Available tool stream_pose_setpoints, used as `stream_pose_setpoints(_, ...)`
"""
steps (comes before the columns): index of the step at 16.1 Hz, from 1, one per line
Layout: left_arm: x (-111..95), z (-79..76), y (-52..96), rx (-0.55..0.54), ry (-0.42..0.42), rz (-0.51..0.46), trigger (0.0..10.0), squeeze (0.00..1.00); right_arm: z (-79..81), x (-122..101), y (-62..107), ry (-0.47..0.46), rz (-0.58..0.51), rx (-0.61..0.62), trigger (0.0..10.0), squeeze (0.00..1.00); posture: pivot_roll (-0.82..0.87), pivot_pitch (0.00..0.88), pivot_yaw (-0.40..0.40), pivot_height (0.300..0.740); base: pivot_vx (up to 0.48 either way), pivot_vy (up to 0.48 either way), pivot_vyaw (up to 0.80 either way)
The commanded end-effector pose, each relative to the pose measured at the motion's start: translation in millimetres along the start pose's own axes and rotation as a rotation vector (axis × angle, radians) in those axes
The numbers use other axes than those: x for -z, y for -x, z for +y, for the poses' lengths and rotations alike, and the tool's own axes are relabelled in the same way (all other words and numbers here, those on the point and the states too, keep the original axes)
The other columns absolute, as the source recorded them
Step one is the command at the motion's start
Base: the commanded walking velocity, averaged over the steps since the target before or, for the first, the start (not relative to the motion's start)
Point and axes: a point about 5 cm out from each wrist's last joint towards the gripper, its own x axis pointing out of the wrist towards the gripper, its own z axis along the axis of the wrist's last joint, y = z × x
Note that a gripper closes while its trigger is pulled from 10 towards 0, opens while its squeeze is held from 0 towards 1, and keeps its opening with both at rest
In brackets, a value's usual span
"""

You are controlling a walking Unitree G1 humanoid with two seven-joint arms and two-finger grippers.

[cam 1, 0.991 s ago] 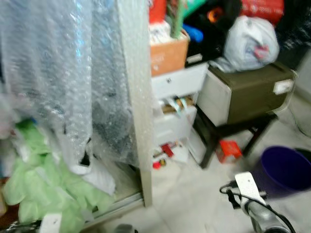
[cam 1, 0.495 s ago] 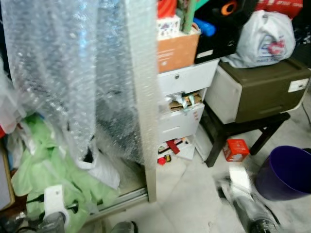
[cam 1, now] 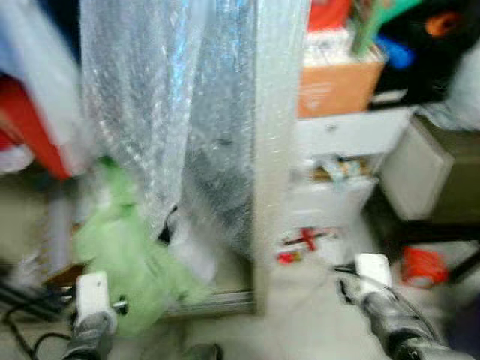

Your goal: Clean up the room

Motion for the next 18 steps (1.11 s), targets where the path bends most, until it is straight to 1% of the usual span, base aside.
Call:
stream_pose_setpoints(1,2,5.0,0.2,-0.025,0.001,0.013,10.0,0.0,2.7,3,0.3,-0.009,0.019,-0.004,10.0,0.0,-0.01,0.0,0.035,0.74,0.0,0.0,0.78)
stream_pose_setpoints(3,5,5.5,0.5,-0.044,0.003,0.028,10.0,0.0,2.4,7,0.8,-0.004,0.028,-0.003,10.0,0.0,-0.01,0.0,0.034,0.74,0.0,0.0,0.78)
stream_pose_setpoints(6,7,3.0,1.1,-0.031,0.004,0.033,10.0,0.0,4.3,8,1.1,0.003,0.033,-0.021,10.0,0.0,-0.01,0.0,0.022,0.74,0.0,0.0,0.78)
stream_pose_setpoints(9,12,3.0,2.2,-0.045,-0.026,0.039,10.0,0.0,6.0,8,0.9,0.048,0.04,-0.056,10.0,0.0,0.02,0.0,-0.025,0.74,0.0,0.0,0.0)
stream_pose_setpoints(10,15,3.3,2.9,-0.054,-0.01,0.051,10.0,0.0,5.1,8,0.9,0.055,0.04,-0.059,10.0,0.0,0.03,0.0,-0.039,0.74,0.0,0.0,0.0)
stream_pose_setpoints(12,23,1.6,5.0,-0.05,0.018,0.071,10.0,0.0,1.0,7,0.9,0.074,0.042,-0.062,10.0,0.0,0.03,0.0,-0.061,0.74,0.0,0.0,0.0)
stream_pose_setpoints(14,30,-1.3,6.9,-0.047,0.011,0.088,10.0,0.0,-7.2,8,1.1,0.059,0.045,-0.049,10.0,0.0,0.03,0.0,-0.057,0.74,0.0,0.0,0.0)
stream_pose_setpoints(15,33,-2.5,7.5,-0.043,-0.005,0.099,10.0,0.0,-13.6,9,1.6,0.057,0.047,-0.041,10.0,0.0,0.01,0.0,-0.045,0.74,0.0,0.0,0.0)
stream_pose_setpoints(16,34,-2.9,7.6,-0.037,-0.018,0.101,10.0,0.0,-18.9,10,2.3,0.055,0.049,-0.034,10.0,0.0,0.01,0.0,-0.037,0.74,0.0,0.0,0.0)
stream_pose_setpoints(18,33,-2.6,7.3,-0.026,-0.017,0.099,10.0,0.0,-26.4,13,3.4,0.043,0.054,-0.023,10.0,0.0,-0.01,0.0,-0.025,0.74,0.0,0.0,0.0)
